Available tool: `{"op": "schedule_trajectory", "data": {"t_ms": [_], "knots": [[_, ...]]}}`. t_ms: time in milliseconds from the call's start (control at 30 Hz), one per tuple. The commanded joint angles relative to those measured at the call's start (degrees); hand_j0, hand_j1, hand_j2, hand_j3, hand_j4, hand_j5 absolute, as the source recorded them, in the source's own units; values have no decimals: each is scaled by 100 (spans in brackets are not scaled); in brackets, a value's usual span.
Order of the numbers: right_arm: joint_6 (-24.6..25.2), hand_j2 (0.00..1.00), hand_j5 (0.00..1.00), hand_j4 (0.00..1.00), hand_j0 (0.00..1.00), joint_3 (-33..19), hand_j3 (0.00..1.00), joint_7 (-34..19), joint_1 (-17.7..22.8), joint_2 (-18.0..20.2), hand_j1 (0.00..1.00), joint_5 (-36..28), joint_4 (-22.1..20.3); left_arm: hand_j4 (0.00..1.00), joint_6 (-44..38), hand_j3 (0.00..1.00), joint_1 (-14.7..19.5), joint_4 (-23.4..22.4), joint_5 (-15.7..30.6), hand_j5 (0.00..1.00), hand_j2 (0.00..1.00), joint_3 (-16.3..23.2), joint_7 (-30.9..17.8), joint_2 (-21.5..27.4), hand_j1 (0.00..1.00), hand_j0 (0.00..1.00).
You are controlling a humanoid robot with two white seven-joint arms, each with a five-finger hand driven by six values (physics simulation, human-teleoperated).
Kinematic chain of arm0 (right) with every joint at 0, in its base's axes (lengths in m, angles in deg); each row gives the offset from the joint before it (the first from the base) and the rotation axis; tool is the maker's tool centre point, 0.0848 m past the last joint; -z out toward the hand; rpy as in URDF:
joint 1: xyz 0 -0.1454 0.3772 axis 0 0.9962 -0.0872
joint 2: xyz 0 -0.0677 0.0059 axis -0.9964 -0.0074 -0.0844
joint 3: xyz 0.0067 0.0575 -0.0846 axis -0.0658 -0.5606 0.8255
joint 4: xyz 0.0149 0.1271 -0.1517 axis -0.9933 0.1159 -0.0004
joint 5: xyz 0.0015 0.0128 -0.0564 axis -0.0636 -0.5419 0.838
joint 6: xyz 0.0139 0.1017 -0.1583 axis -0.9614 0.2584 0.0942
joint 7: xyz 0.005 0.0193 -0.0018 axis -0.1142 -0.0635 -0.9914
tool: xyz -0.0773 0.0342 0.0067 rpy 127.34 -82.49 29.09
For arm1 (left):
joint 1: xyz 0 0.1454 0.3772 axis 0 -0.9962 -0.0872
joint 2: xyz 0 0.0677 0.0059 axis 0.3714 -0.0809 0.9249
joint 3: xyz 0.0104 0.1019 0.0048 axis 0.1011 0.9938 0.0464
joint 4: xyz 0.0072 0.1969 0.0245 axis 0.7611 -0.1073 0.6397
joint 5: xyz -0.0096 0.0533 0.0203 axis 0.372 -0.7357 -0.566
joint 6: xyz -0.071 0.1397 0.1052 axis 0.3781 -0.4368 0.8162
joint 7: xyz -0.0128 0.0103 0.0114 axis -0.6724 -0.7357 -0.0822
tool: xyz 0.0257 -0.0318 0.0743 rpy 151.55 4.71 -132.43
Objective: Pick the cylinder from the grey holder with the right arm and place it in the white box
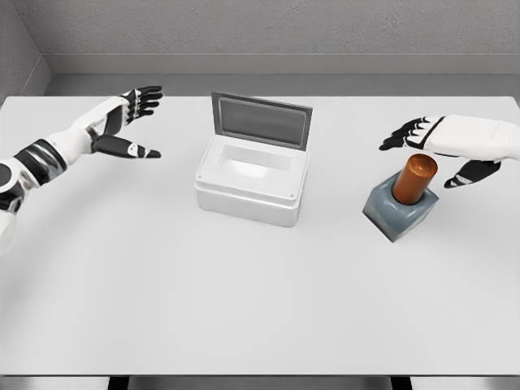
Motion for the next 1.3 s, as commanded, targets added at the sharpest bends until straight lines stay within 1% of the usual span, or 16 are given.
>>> {"op": "schedule_trajectory", "data": {"t_ms": [0, 100, 167, 233, 367, 533, 567, 600, 700, 733, 867, 967, 1000, 1033, 1067, 1267], "knots": [[9, 100, 100, 100, 100, -8, 100, 2, 0, -21, 100, -36, -32, 100, -18, 100, 9, -5, 81, 100, 100, -72, -155, 6, 100, 100], [9, 100, 100, 100, 100, 18, 100, 2, 0, -47, 100, -27, -59, 100, -18, 100, 18, -23, 90, 100, 100, -125, -579, -3, 100, 100], [9, 100, 100, 100, 100, 18, 100, 2, 0, -39, 100, -19, -94, 100, -18, 100, 26, -207, 90, 100, 100, -257, -579, -73, 100, 100], [9, 100, 100, 100, 100, 18, 100, -7, 0, -47, 100, -27, -146, 100, -18, 100, 88, -216, 90, 100, 100, -257, -579, -82, 100, 100], [9, 100, 100, 100, 100, 36, 100, -15, 9, -47, 100, -27, -155, 100, -26, 100, 97, -216, 20, 100, 100, -248, -579, -38, 100, 100], [9, 100, 100, 100, 100, 62, 100, -24, 9, -47, 100, -19, -155, 100, -35, 100, 123, -199, -15, 100, 100, -257, -579, -161, 100, 100], [9, 100, 100, 100, 100, 71, 100, -33, 9, -47, 100, -19, -155, 100, -53, 100, 141, -216, -33, 100, 100, -248, -579, -222, 100, 100], [9, 100, 100, 100, 100, 71, 100, -33, 9, -47, 100, -19, -155, 100, -53, 100, 246, -295, -33, 100, 100, -213, -579, -240, 100, 100], [9, 100, 100, 100, 100, 62, 100, -33, 9, -47, 100, -19, -155, 100, -61, 100, 334, -348, -24, 100, 100, -186, -579, -310, 100, 100], [9, 100, 100, 100, 100, 71, 100, -33, 9, -56, 100, -19, -155, 100, -105, 100, 387, -348, -33, 100, 100, -186, -579, -328, 100, 100], [9, 100, 100, 100, 100, 80, 100, -42, 9, -56, 100, -10, -155, 100, -193, 100, 387, -348, -24, 100, 100, -178, -579, -398, 100, 100], [9, 100, 100, 100, 100, 115, 100, -42, 9, -65, 100, -10, -155, 100, -395, 100, 404, -348, -24, 100, 100, -186, -579, -442, 100, 100], [9, 100, 100, 100, 100, 115, 100, -42, 9, -74, 100, -10, -146, 100, -615, 100, 404, -357, -24, 100, 100, -186, -579, -530, 100, 100], [9, 100, 100, 100, 100, 115, 100, -42, 9, -74, 100, -10, -146, 100, -677, 100, 510, -365, -24, 100, 100, -178, -579, -539, 100, 100], [9, 100, 100, 100, 100, 115, 100, -42, 9, -65, 100, -10, -146, 100, -677, 100, 527, -497, -24, 100, 100, -178, -579, -548, 100, 100], [9, 91, 91, 91, 91, 124, 91, -68, 9, -100, 91, -10, -138, 100, -677, 100, 527, -533, -24, 100, 100, -178, -579, -530, 100, 100]]}}
